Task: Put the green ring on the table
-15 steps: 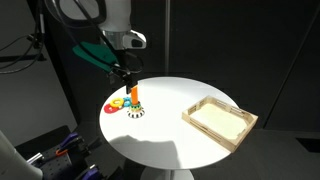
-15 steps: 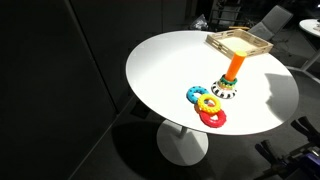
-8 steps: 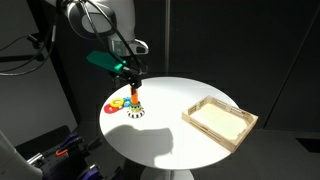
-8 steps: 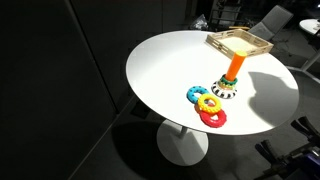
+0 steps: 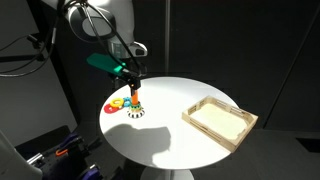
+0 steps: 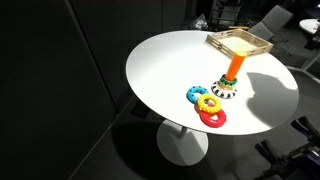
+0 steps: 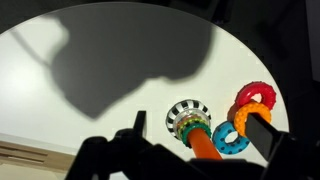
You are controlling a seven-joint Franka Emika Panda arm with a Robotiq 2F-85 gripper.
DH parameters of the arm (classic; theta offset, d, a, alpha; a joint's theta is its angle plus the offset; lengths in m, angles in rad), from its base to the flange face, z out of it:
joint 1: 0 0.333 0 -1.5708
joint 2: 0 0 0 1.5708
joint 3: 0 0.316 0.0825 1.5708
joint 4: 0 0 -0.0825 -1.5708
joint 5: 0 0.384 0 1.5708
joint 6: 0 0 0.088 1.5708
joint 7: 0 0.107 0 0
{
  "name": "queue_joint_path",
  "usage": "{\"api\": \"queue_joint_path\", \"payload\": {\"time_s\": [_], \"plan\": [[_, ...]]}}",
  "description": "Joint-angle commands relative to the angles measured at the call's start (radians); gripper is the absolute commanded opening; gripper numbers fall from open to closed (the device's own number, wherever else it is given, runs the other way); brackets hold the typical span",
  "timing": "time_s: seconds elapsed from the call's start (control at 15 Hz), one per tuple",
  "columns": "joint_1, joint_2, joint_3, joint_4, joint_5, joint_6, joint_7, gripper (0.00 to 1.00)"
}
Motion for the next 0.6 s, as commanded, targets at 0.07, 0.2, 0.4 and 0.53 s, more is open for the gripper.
{"api": "queue_joint_path", "payload": {"time_s": [0.07, 0.2, 0.4, 0.53], "plan": [[0.016, 0.042, 0.029, -0.035, 0.037, 0.129, -0.034, 1.0], [0.027, 0.079, 0.037, -0.041, 0.055, 0.19, -0.043, 1.0], [0.047, 0.138, 0.05, -0.041, 0.104, 0.282, -0.075, 1.0], [0.06, 0.181, 0.065, -0.037, 0.148, 0.344, -0.109, 1.0]]}}
